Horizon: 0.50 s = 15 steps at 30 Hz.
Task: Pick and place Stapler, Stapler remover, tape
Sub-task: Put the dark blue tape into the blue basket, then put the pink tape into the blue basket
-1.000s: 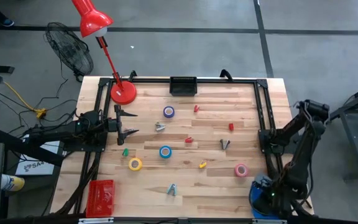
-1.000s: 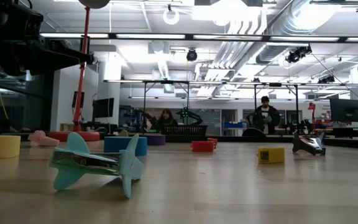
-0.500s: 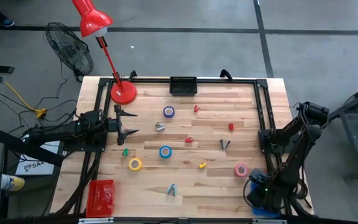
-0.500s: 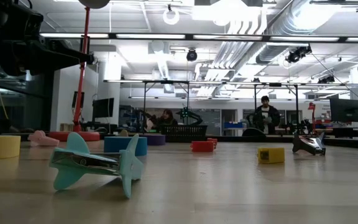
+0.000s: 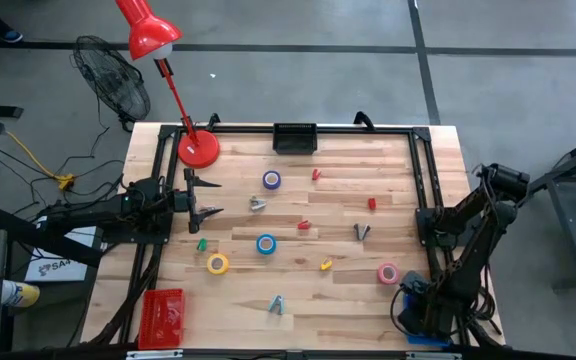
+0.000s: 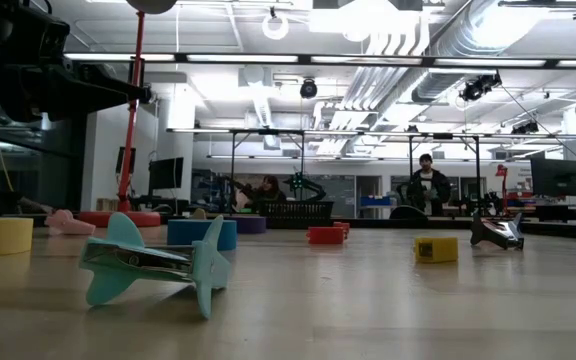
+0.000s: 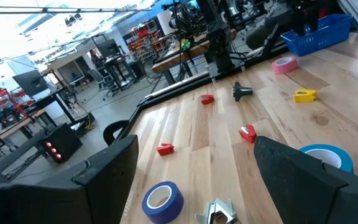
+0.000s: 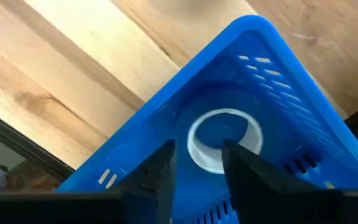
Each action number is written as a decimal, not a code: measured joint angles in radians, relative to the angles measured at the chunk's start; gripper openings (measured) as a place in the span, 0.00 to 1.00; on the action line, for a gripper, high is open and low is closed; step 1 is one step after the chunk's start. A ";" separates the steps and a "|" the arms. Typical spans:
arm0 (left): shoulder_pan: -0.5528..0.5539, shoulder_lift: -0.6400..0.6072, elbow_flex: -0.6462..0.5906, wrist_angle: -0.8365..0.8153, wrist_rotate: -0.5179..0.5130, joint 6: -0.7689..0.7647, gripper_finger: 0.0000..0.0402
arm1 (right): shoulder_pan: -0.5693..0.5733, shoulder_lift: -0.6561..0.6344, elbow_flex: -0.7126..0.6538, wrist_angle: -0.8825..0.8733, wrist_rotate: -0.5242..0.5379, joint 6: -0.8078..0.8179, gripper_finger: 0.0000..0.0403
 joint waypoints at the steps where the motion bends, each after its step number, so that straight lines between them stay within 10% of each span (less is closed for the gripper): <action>1: 0.000 0.000 0.000 0.000 0.000 0.000 0.79 | 0.000 -0.007 0.000 0.004 -0.002 0.000 0.34; 15: 0.000 0.000 0.000 0.000 0.000 0.000 0.79 | -0.062 -0.233 0.001 0.024 0.104 -0.158 0.45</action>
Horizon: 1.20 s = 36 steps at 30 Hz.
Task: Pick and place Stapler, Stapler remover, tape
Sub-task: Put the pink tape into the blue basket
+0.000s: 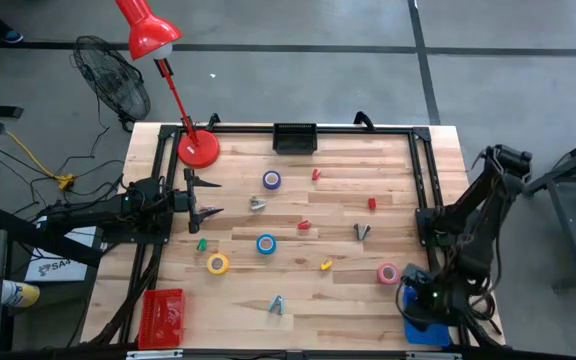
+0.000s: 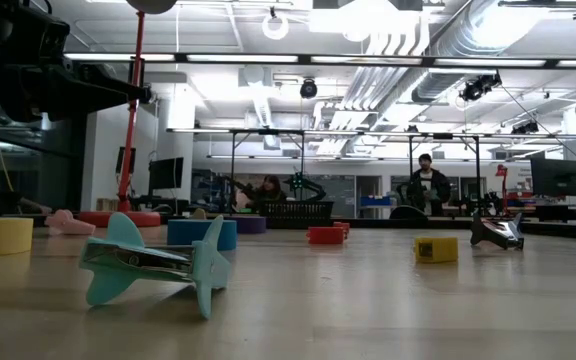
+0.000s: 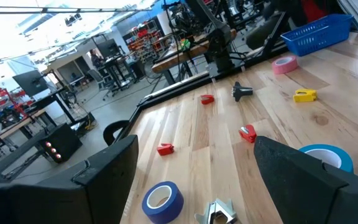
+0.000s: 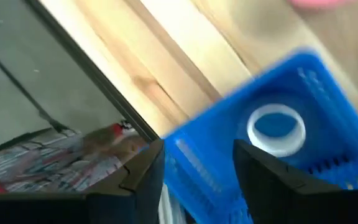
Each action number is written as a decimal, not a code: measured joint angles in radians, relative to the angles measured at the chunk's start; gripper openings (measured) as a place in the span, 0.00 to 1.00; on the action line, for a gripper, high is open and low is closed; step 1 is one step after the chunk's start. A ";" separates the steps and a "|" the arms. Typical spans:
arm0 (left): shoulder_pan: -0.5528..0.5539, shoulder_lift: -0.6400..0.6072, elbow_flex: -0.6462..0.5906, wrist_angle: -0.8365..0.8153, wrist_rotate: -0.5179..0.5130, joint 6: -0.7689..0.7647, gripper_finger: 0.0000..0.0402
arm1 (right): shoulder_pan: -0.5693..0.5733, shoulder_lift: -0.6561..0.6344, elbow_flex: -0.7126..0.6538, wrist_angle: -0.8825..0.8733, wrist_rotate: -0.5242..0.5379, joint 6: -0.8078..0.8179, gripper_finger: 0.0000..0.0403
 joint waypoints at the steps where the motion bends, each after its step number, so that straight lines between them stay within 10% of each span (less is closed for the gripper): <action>1: 0.000 0.000 0.000 0.000 0.000 0.000 0.79 | -0.017 -0.006 0.000 0.000 0.008 -0.037 0.45; 14: 0.000 0.000 0.000 0.000 0.000 0.000 0.79 | -0.268 -0.009 0.000 -0.037 -0.021 -0.575 0.45; 36: 0.000 0.000 0.000 0.000 0.000 0.000 0.79 | -0.413 0.226 0.000 -0.141 -0.104 -0.660 0.45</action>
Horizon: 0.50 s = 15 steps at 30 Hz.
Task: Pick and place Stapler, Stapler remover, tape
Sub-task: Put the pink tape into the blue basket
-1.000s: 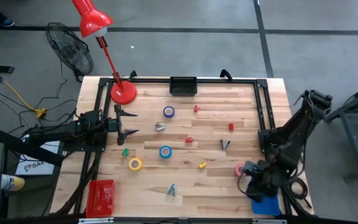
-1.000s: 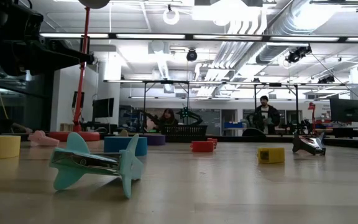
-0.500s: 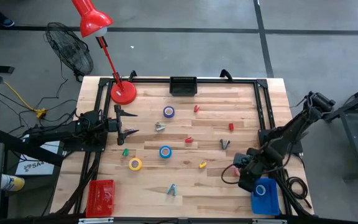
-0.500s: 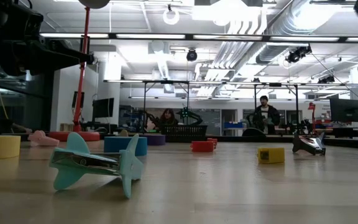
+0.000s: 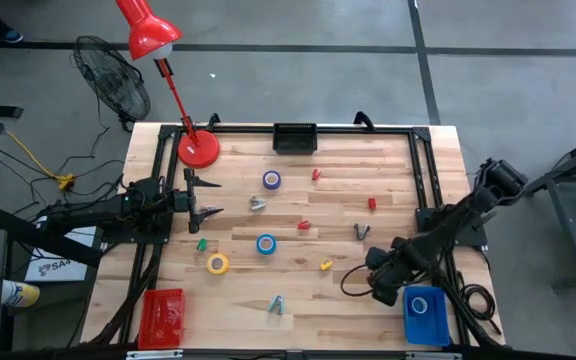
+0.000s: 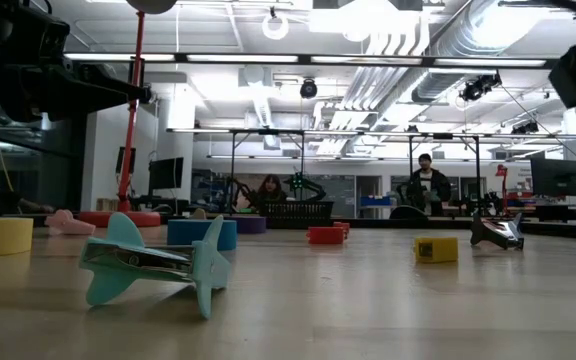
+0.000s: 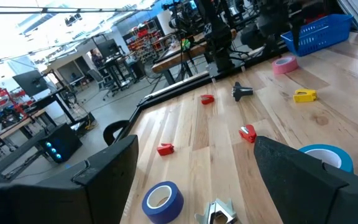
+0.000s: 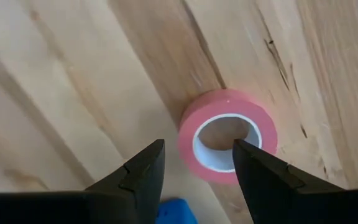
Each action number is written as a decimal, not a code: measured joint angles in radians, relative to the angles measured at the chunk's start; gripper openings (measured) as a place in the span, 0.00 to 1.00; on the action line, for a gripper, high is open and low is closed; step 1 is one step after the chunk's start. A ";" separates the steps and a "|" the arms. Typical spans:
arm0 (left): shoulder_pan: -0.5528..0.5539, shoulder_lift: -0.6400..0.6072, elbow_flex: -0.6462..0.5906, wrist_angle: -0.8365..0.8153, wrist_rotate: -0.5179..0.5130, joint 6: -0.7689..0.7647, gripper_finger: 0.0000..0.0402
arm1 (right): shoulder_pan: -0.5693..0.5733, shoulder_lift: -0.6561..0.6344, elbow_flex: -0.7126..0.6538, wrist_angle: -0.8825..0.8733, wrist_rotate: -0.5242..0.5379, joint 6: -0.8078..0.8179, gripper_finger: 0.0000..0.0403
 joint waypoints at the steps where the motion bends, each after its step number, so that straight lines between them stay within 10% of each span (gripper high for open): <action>1: 0.000 0.000 0.000 0.000 0.000 0.000 0.79 | -0.003 0.006 0.000 0.000 0.000 0.017 0.45; 15: 0.000 0.000 0.000 0.000 0.000 0.000 0.79 | -0.031 0.091 0.000 0.007 -0.002 0.101 0.45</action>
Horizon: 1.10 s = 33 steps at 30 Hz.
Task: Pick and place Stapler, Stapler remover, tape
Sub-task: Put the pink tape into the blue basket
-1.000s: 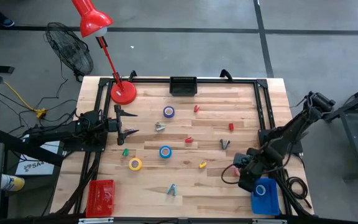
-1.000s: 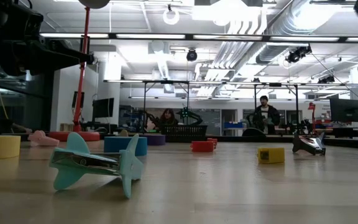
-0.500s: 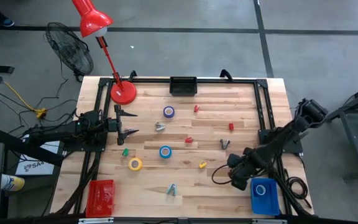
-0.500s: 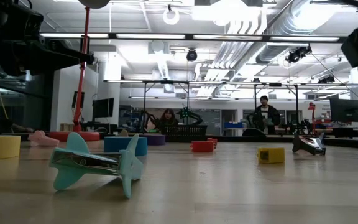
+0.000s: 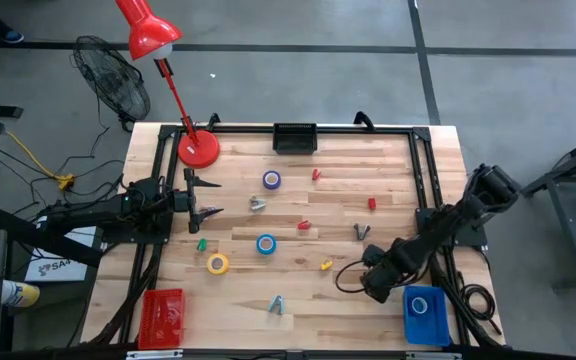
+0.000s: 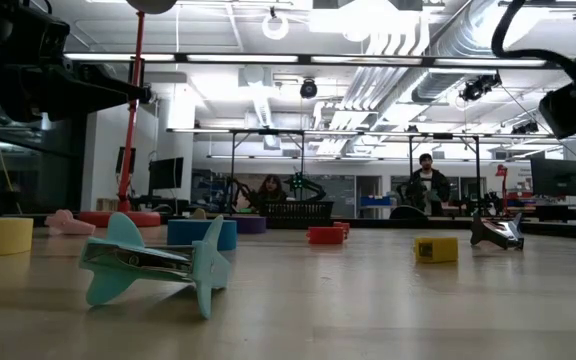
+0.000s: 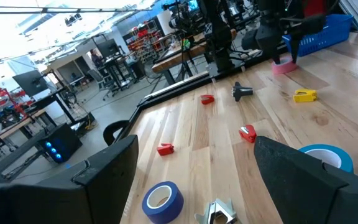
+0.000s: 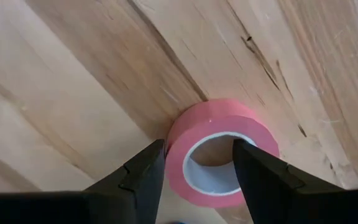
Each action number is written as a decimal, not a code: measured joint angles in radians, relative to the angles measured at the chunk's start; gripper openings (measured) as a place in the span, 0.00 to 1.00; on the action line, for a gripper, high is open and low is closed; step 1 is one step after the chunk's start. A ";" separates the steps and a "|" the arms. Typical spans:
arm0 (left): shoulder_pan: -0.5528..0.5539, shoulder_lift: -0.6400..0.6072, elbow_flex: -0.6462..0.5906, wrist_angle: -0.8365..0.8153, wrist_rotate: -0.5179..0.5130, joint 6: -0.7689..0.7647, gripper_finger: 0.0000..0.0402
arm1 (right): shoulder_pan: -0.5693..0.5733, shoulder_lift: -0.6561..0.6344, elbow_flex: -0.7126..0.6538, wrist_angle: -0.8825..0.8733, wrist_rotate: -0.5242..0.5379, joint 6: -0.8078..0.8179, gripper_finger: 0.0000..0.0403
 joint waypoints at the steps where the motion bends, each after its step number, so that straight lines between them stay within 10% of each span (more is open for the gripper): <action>1: 0.000 0.000 0.000 0.000 0.000 0.000 0.79 | -0.003 0.004 0.000 0.001 0.000 0.001 0.45; 33: 0.000 0.000 0.000 0.000 0.000 0.000 0.79 | -0.036 0.012 -0.071 0.119 -0.023 0.064 0.44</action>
